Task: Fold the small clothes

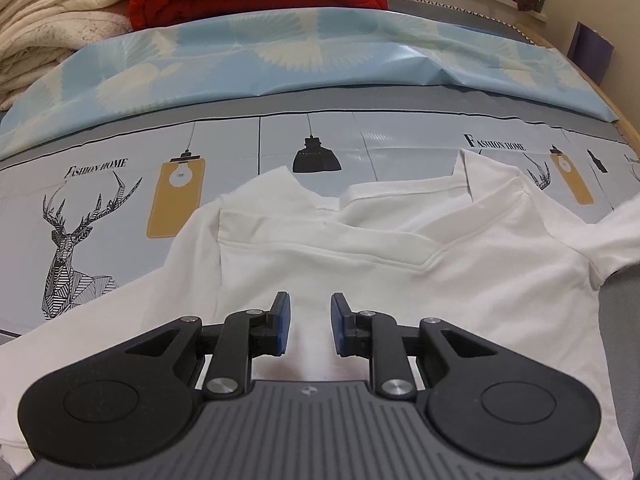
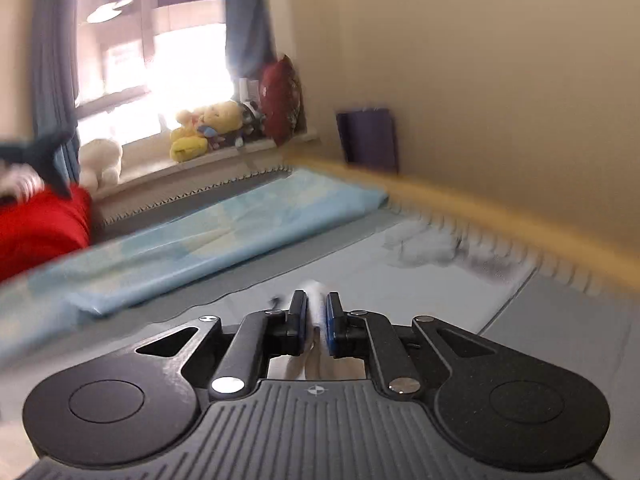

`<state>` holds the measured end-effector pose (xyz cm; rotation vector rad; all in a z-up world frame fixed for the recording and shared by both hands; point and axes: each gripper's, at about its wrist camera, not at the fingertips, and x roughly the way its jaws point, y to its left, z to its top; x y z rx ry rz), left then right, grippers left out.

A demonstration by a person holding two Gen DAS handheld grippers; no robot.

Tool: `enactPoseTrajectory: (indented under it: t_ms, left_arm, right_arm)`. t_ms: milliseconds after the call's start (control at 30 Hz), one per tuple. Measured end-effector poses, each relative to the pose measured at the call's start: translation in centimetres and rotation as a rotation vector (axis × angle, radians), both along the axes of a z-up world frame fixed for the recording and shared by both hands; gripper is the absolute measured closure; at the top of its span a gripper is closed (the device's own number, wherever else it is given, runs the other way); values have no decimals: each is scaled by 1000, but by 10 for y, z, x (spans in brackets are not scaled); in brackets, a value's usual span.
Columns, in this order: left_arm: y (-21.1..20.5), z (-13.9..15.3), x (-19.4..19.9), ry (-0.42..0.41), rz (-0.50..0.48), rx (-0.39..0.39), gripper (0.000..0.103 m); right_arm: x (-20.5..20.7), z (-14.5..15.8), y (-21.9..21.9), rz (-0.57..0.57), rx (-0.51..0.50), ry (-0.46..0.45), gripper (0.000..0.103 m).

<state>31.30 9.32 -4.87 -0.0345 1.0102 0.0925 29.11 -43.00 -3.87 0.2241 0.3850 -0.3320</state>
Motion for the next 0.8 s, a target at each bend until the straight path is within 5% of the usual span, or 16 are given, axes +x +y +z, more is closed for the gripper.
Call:
enactPoseTrajectory:
  t_ms: [67,167,267,433,600,800]
  left_arm:
    - [0,-1,0,2,-1,-1,79]
    - [-1,0,-1,2,-1,-6,79]
    - [0,0,0,1,-1,-9,79]
    - [1,-2,1,5,0,-6,79]
    - [-1,-4,3,11,-6,0,79]
    - [-6,-6,3,16,-22,-1,79]
  right_arm:
    - [10,-18,-6,-100,-5,148,69]
    - [17,-61,-26,-209,72,385,67]
    - [8,-73,-46,-246,253,336,68]
    - [-28,-71,-77,-408,601,101,67]
    - [-46,-86,-82,-455,900,95,66]
    - [-22,-115,-83,-452,773,197,66]
